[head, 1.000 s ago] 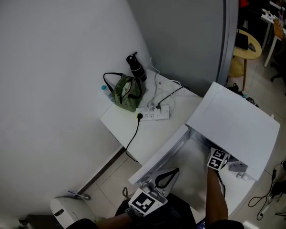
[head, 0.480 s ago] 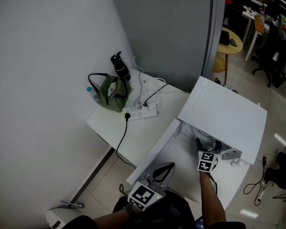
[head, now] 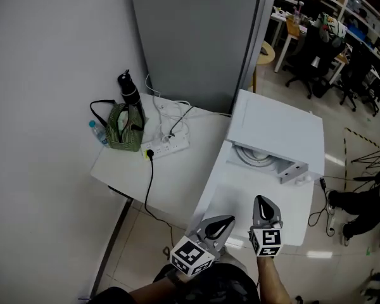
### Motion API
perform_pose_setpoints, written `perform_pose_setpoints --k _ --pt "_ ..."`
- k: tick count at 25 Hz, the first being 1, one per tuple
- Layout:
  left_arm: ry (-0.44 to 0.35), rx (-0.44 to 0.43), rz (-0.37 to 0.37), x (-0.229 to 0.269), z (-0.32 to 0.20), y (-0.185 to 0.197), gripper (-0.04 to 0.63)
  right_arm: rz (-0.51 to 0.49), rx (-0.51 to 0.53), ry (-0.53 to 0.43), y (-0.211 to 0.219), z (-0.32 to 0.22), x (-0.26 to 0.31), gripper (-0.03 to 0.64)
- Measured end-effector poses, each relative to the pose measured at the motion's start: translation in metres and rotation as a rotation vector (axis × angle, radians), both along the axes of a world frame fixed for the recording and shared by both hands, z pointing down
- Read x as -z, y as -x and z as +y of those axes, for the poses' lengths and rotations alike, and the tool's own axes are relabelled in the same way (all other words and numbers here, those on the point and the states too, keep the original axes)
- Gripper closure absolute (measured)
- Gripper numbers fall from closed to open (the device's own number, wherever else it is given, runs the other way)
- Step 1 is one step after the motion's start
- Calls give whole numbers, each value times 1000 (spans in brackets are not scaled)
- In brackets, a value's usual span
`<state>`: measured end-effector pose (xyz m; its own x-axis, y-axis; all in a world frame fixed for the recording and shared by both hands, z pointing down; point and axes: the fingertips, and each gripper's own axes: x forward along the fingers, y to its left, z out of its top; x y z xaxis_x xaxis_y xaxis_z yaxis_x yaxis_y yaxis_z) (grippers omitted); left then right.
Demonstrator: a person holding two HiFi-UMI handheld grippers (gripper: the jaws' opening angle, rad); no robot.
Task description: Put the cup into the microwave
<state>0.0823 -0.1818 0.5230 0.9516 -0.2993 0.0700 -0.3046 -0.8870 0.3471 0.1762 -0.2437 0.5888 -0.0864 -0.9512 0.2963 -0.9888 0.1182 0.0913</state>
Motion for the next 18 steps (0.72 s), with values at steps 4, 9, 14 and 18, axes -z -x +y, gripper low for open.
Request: perform_pose_setpoints --k 4,9,14,18 --pt "-25 -86 28 -12 24 16 592 -52 -100 -49 21 56 32 612" --pt "-32 -244 49 3 75 9 592 -53 -206 -85 29 126 64 612" --pt "-80 -308 41 21 127 5 592 -68 -238 -113 36 173 78 612" --pt "-109 -291 7 27 170 -2 592 -115 -206 -157 43 218 89 612"
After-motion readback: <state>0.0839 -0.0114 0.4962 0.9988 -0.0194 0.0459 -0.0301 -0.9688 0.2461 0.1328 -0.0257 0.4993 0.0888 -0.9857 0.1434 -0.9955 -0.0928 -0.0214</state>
